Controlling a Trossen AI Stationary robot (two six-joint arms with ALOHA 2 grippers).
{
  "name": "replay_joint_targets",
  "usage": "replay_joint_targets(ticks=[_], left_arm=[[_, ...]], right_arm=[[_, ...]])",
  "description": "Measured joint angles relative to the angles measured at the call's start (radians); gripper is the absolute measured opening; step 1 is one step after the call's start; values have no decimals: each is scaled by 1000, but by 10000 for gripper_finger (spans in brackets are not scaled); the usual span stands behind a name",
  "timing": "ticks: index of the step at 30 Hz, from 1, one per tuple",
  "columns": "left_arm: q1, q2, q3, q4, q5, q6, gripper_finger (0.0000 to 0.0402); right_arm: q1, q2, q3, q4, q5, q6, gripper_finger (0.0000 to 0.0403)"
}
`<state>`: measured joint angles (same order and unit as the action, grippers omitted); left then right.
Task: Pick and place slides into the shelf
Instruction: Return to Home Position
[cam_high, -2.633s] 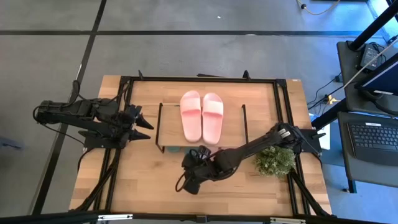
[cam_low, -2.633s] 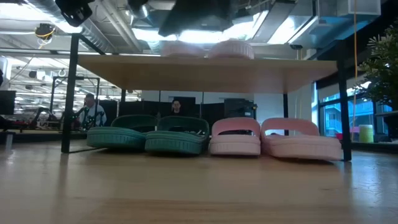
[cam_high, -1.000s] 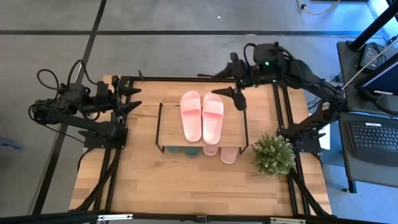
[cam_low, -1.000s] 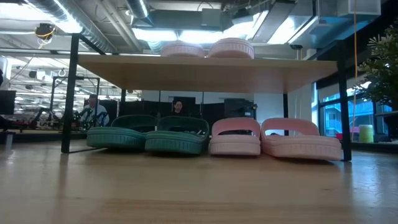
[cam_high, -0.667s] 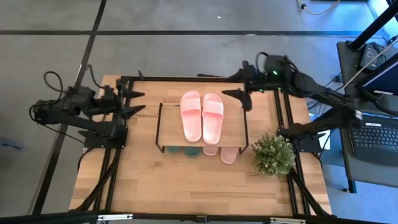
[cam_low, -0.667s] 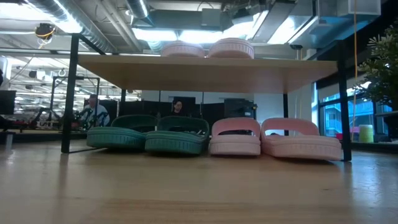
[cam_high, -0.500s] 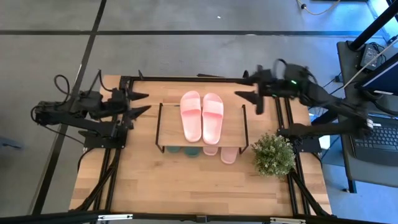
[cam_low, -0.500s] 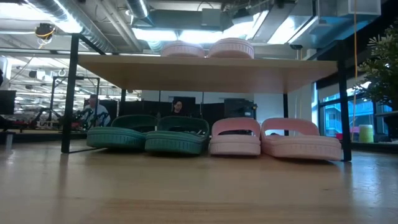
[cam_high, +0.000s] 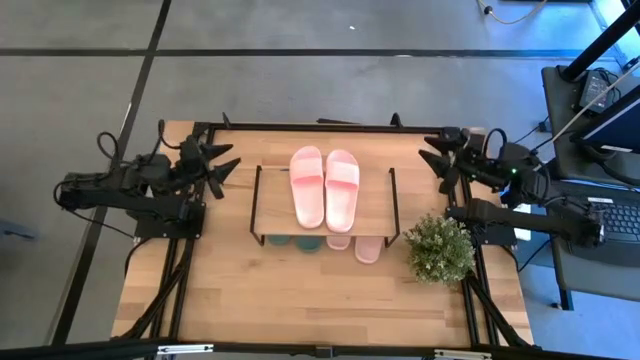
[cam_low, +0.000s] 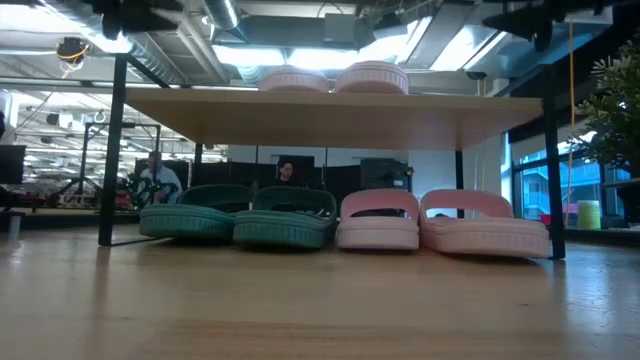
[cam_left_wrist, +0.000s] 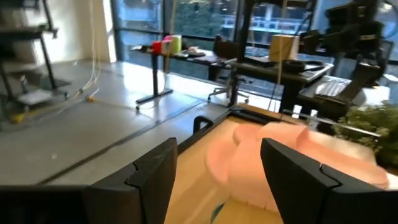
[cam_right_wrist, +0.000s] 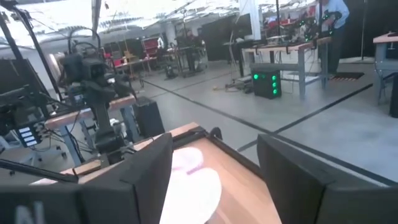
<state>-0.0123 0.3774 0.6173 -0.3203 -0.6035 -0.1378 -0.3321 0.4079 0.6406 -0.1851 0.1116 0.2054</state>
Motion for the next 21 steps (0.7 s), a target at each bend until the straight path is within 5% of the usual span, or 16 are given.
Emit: replay_joint_targets(ticks=[9,16,21], left_arm=[[29,-201,-219,81,-19,-46,224],[32,-368,-294,84,-24,-45,224],[32,-371,-312,58,-23,-69,224]], right_arm=[[1,-166,-199,99,3,43,234],[0,-316,-291,89,32,64,234],[1,-408,-348,83,61,66,234]])
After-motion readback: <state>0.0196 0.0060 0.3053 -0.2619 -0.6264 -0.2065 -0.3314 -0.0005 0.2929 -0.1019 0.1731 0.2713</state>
